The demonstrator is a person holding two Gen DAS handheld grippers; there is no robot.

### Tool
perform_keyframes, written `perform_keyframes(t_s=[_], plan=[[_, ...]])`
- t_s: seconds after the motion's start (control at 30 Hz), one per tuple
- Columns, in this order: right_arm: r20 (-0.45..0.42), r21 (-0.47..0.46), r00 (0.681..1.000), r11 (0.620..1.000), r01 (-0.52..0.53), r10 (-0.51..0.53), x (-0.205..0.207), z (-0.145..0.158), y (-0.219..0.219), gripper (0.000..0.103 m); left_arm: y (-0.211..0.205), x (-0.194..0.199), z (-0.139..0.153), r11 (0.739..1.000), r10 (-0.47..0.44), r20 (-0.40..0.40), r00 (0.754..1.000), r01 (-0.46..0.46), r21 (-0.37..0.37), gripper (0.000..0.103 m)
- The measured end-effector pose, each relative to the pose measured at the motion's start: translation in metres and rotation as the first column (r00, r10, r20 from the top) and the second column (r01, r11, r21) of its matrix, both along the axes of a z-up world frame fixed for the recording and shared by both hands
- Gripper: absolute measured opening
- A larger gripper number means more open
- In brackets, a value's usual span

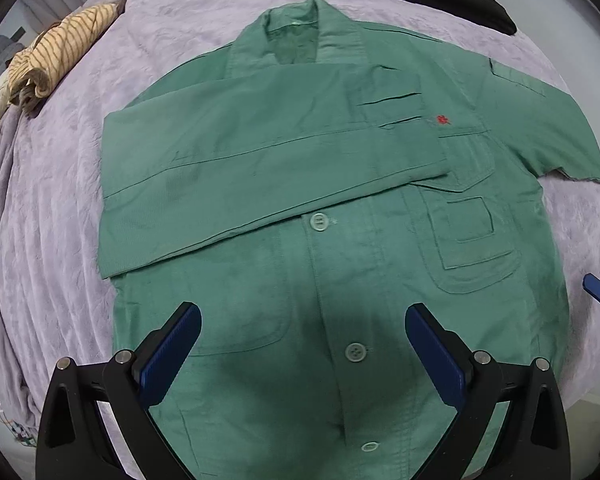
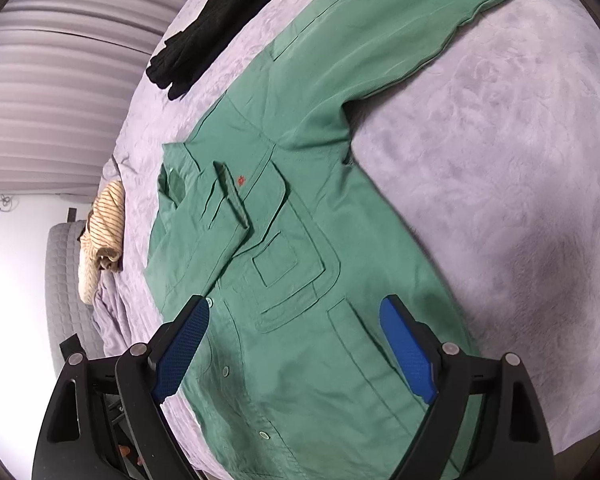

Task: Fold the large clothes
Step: 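Grasp the unfolded jacket side and its sleeve with the right tool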

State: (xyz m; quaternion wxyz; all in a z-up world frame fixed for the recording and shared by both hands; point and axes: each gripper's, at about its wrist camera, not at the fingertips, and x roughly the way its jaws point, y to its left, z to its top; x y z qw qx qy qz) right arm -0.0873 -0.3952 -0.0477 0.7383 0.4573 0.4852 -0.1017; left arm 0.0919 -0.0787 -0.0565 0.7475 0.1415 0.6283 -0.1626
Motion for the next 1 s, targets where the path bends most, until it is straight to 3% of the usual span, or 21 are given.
perform_keyframes(t_s=[0.3, 0.5, 0.83, 1.0], plan=[[0.062, 0.034, 0.998, 0.999, 0.030, -0.032, -0.005, -0.006, -0.024, 0.090, -0.038, -0.017, -0.004, 0.998, -0.063, -0.033, 0.997, 0.063, 0.000, 0.102], [0.047, 0.081, 0.996, 0.995, 0.066, -0.070, -0.007, -0.017, -0.051, 0.090, -0.051, -0.016, -0.009, 0.997, -0.070, -0.044, 0.997, 0.071, 0.008, 0.102], [0.073, 0.037, 0.979, 0.982, 0.187, -0.190, -0.011, -0.014, -0.146, 0.090, -0.078, 0.000, -0.025, 0.999, -0.042, -0.057, 0.997, 0.041, -0.024, 0.102], [0.134, 0.036, 0.936, 0.945, 0.324, -0.326, -0.014, -0.015, -0.208, 0.090, -0.095, 0.007, -0.023, 0.993, -0.042, 0.001, 0.999, 0.042, -0.108, 0.102]])
